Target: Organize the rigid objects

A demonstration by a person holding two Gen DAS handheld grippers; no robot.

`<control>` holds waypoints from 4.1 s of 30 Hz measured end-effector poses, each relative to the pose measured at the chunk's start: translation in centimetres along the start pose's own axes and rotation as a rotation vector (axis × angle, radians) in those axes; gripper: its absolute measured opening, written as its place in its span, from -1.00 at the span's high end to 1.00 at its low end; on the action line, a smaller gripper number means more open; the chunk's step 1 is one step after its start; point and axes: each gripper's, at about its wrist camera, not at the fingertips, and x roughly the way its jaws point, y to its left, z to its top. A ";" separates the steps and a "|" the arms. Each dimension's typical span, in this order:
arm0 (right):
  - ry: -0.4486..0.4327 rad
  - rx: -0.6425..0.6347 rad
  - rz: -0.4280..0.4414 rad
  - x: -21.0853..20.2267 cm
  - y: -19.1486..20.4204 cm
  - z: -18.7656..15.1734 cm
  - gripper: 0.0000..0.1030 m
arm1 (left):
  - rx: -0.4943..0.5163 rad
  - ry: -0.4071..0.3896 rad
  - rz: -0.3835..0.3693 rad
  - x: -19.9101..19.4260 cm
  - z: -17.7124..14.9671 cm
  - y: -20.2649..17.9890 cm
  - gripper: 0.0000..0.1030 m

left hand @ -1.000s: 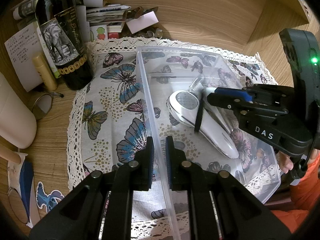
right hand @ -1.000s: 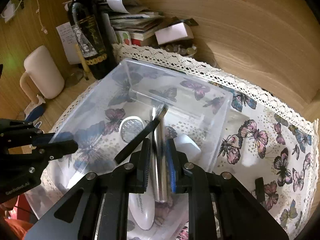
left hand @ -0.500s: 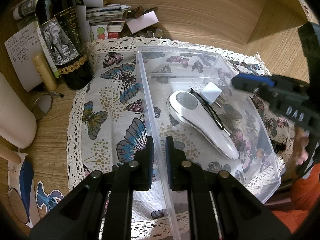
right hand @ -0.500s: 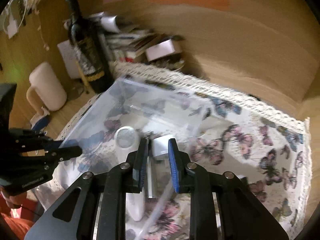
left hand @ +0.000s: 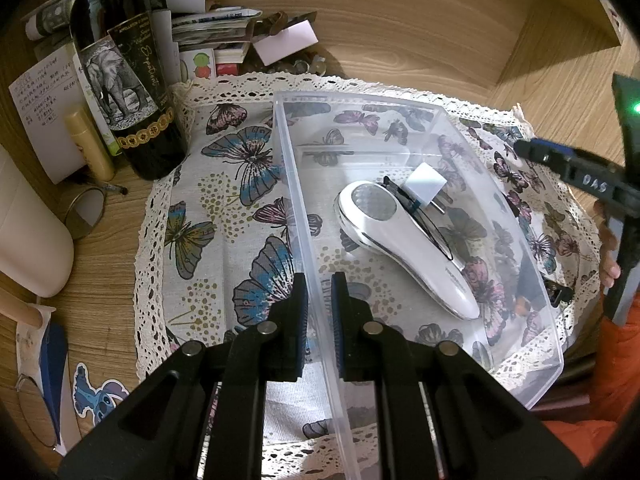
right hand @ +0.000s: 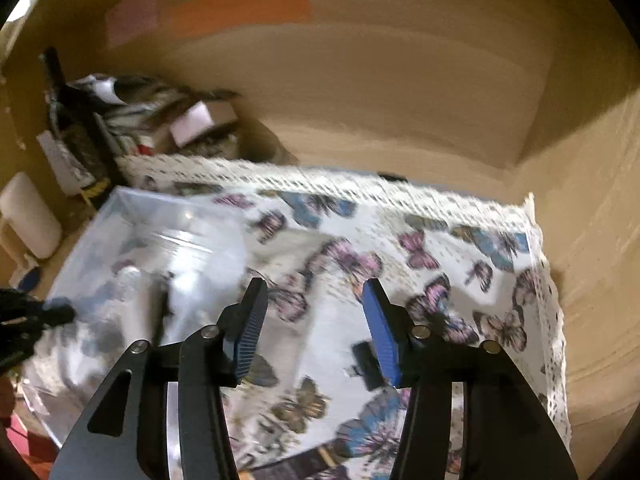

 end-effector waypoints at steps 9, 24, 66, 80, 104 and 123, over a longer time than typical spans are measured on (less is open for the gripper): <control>0.139 0.062 -0.044 4.1 -3.2 -2.6 0.11 | -0.003 0.004 0.004 0.2 0.1 0.1 0.78; 0.185 0.054 -0.055 5.3 -3.9 -4.9 0.65 | -0.002 0.005 0.005 0.2 0.1 0.1 0.78; -0.004 -0.218 0.203 0.3 9.7 0.2 0.65 | -0.001 0.003 0.005 0.3 0.2 0.1 0.78; 0.047 -0.200 0.208 1.2 9.3 -0.1 0.56 | -0.003 0.002 0.002 0.2 0.1 -0.1 0.78; 0.054 -0.062 -0.004 -2.3 1.2 -4.1 -0.02 | -0.001 -0.002 0.000 0.2 0.2 -0.1 0.78; 0.127 0.117 -0.064 -4.2 -2.9 -12.1 -0.16 | 0.012 -0.014 -0.009 0.1 -0.2 -0.2 0.78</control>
